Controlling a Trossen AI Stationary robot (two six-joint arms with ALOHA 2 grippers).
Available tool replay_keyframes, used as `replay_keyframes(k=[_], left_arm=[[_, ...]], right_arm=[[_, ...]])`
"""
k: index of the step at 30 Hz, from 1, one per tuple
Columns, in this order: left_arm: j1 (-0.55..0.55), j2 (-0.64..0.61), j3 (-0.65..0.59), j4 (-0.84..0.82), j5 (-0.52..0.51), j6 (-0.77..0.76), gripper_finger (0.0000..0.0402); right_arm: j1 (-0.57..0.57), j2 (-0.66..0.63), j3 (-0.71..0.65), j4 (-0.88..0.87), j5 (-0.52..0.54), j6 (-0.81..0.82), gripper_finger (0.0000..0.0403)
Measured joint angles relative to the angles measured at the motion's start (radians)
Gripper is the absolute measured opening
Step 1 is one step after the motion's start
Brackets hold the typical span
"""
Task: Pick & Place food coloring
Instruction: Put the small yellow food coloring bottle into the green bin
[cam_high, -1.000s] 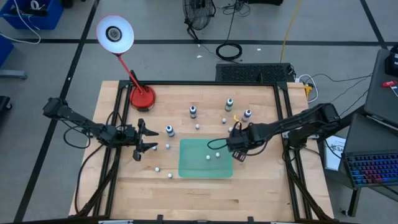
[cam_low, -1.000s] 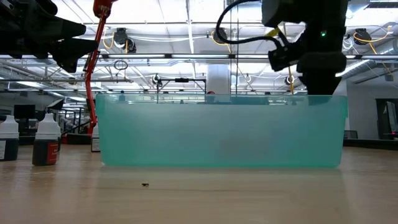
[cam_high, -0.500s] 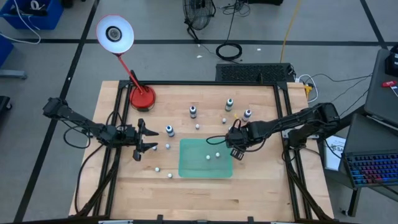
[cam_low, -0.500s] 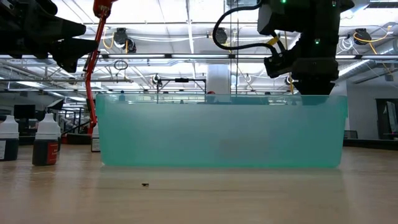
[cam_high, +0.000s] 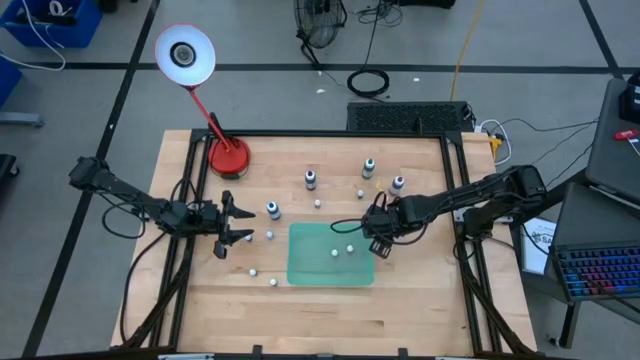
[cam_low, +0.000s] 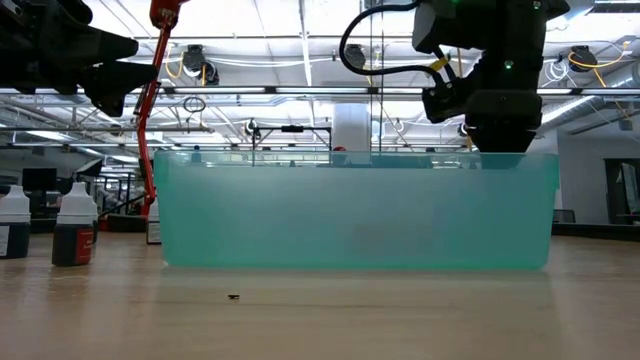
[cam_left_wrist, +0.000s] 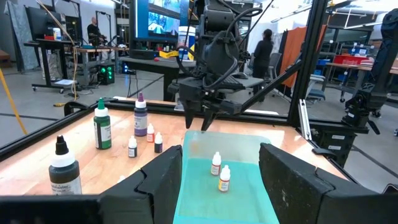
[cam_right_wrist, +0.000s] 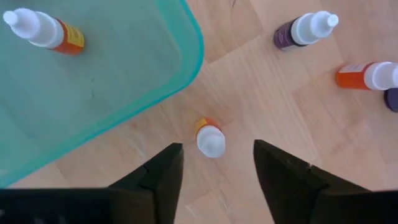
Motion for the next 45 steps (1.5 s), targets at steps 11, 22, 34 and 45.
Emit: replay_keyframes(k=[11,22,34,45], left_arm=[[0.0,0.0,0.0,0.0,0.0,0.0,0.0214],[0.0,0.0,0.0,0.0,0.0,0.0,0.0214],[0.0,0.0,0.0,0.0,0.0,0.0,0.0214],[0.0,0.0,0.0,0.0,0.0,0.0,0.0214]], right_arm=[[0.0,0.001,-0.037,0.045,0.005,0.003,0.022],[-0.012,0.001,-0.115,0.154,0.005,0.003,0.0204],[-0.038,0.001,-0.115,0.157,-0.001,0.004,0.0202],[-0.037,0.001,-0.115,0.157,-0.003,0.007,0.0126]])
